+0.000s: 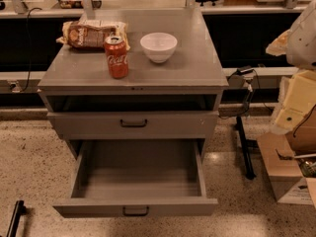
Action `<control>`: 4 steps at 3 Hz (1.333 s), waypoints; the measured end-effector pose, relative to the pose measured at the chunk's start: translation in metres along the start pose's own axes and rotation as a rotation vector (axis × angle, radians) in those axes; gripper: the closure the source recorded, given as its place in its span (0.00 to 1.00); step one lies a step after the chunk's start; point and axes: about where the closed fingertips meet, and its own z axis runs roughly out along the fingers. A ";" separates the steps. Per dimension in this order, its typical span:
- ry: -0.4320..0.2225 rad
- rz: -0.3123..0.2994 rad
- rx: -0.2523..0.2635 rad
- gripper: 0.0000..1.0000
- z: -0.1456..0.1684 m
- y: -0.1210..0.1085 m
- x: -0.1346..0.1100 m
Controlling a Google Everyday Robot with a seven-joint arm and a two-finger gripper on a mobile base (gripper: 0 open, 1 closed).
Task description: Place coke can into middle drawer
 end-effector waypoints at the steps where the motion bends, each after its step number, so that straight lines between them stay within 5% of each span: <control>1: -0.004 -0.002 0.004 0.00 -0.001 -0.001 -0.002; 2: -0.098 -0.062 0.025 0.00 0.001 -0.028 -0.049; 3: -0.289 -0.125 0.052 0.00 0.006 -0.067 -0.128; 4: -0.578 -0.169 0.038 0.00 0.019 -0.102 -0.208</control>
Offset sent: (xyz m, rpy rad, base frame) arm 0.1040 0.1130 0.0448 0.1987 -0.1517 0.2281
